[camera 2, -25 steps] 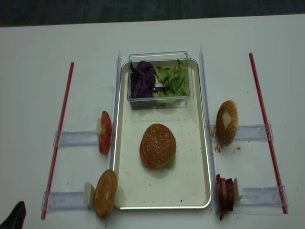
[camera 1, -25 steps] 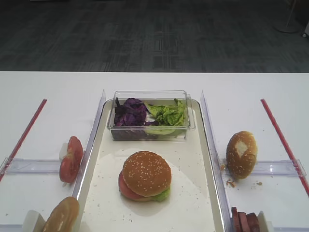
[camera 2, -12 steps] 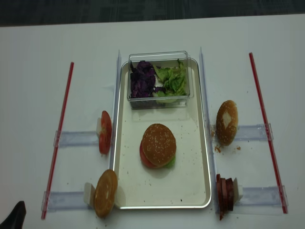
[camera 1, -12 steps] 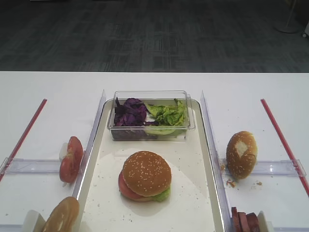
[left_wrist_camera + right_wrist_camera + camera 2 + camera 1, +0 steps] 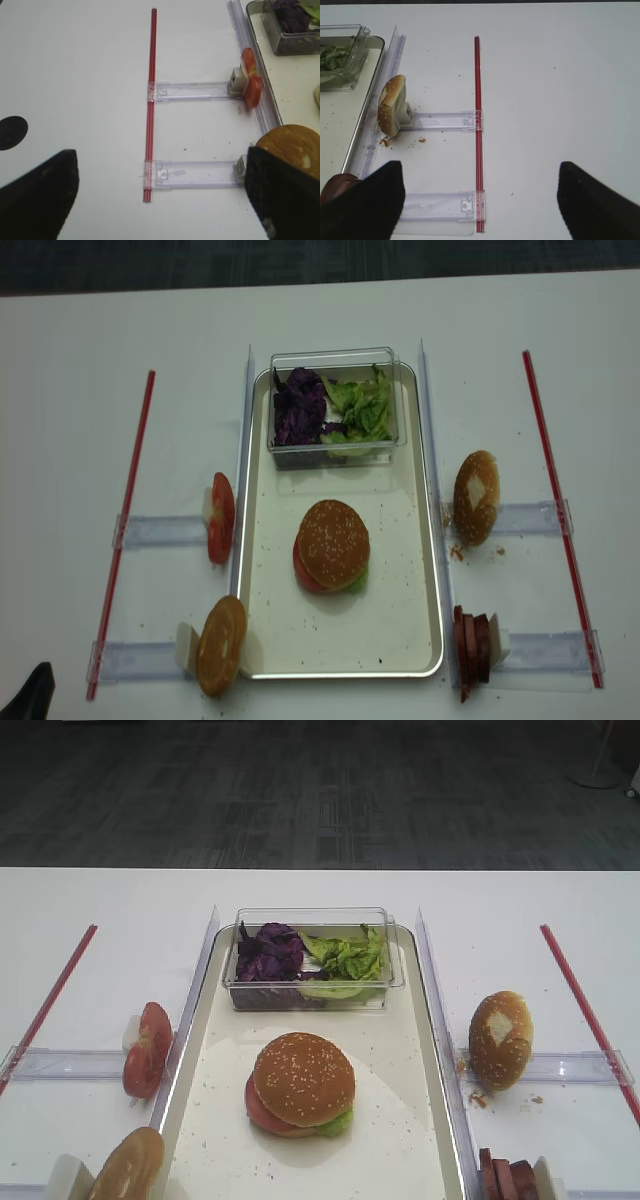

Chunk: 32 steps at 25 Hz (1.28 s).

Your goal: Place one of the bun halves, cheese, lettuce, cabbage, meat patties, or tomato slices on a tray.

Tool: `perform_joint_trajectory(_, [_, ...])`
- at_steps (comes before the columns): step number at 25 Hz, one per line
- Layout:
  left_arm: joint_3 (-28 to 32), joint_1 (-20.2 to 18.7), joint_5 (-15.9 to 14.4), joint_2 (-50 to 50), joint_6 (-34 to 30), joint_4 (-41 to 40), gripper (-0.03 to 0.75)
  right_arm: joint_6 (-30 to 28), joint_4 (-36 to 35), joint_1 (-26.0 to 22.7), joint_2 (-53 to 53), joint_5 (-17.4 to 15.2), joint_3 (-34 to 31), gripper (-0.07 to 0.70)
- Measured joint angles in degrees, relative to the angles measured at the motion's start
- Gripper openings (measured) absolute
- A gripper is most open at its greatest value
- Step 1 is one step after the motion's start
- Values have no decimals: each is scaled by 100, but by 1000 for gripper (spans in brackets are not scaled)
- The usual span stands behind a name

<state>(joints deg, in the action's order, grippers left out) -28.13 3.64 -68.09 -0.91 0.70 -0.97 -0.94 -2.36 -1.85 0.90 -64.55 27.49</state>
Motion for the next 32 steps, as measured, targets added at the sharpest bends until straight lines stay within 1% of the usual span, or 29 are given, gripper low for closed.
perform_joint_trajectory(32, [0,0,0,0,0,0,618,12,12,0,0,0,0,635])
